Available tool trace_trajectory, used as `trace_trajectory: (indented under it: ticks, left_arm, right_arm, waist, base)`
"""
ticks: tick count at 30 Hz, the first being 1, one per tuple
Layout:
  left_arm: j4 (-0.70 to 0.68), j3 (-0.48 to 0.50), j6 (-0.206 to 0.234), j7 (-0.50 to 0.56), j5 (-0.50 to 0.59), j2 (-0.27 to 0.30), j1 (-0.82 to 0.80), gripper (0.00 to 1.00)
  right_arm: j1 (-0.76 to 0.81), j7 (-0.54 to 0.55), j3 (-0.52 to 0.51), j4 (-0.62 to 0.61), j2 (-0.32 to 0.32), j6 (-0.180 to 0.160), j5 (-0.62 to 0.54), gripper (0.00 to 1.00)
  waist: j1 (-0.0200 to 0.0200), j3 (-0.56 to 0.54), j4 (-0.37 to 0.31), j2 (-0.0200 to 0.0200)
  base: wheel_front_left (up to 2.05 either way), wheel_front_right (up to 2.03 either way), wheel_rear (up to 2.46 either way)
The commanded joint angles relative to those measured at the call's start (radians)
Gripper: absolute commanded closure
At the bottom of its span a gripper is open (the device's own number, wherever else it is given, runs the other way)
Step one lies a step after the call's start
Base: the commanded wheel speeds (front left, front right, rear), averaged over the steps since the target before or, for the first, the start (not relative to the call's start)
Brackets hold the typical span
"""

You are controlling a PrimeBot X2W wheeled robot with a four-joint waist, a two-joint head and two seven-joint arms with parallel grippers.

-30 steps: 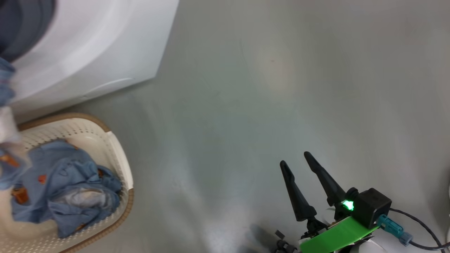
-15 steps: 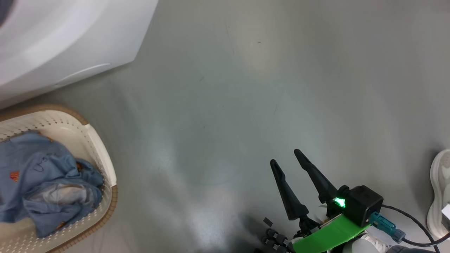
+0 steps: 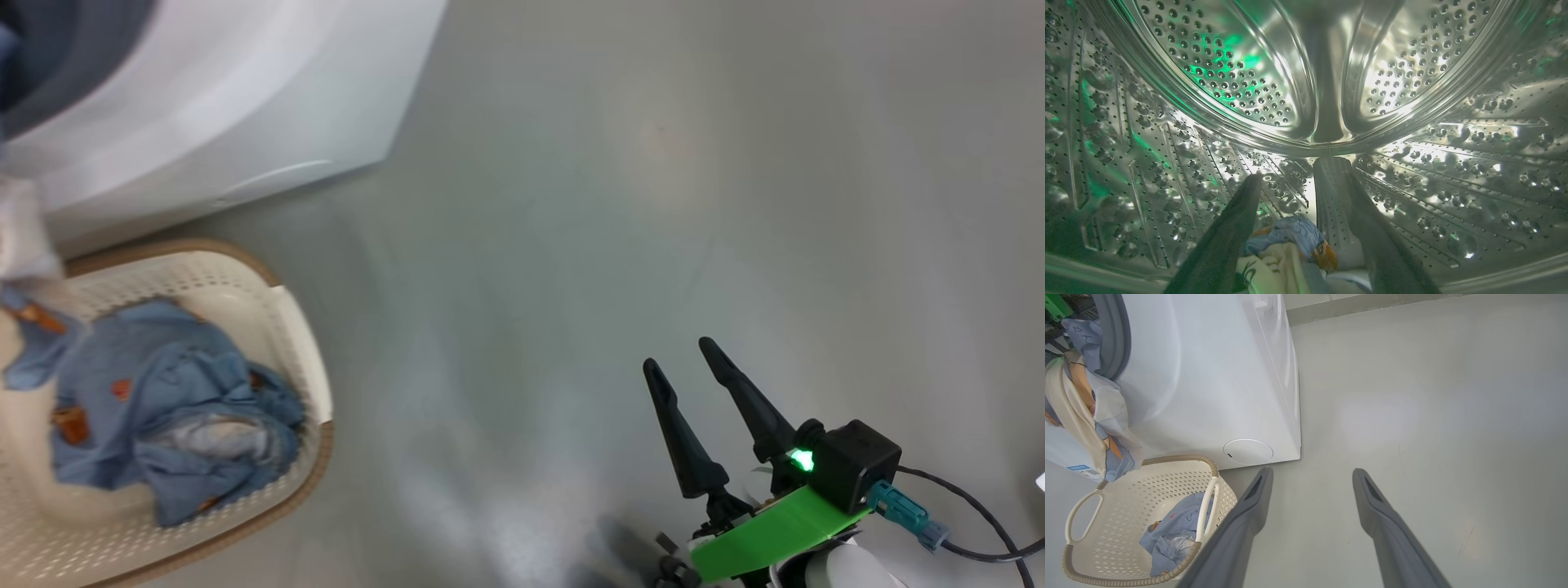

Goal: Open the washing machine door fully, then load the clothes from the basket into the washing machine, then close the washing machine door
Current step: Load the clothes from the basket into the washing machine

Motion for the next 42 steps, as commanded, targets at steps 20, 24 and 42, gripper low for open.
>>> trace_trajectory:
  ticks: [20,24,42]
  left_arm:
    - [-0.293,-0.014,-0.011,-0.033,-0.061,-0.251,0.404,0.0]
    - [-0.442,-0.024,-0.018,-0.033,-0.052,-0.275,0.566,0.0]
    - [-0.933,-0.046,0.031,-0.033,-0.078,-0.327,1.164,0.0]
  right_arm:
    - [-0.006,-0.012,-0.105,0.012,-0.012,0.003,-0.076,0.0]
    - [-0.003,-0.012,-0.13,0.007,-0.012,0.003,-0.103,0.0]
    - [0.055,-0.012,-0.217,-0.012,-0.012,0.003,-0.182,0.0]
  waist:
    - [0.0,-0.163,0.298,0.0]
    - [0.0,-0.171,0.334,0.0]
    - [0.0,-0.234,0.449,0.0]
  base:
    - [0.0,0.0,0.0]
    - [0.0,0.0,0.0]
    - [0.0,0.0,0.0]
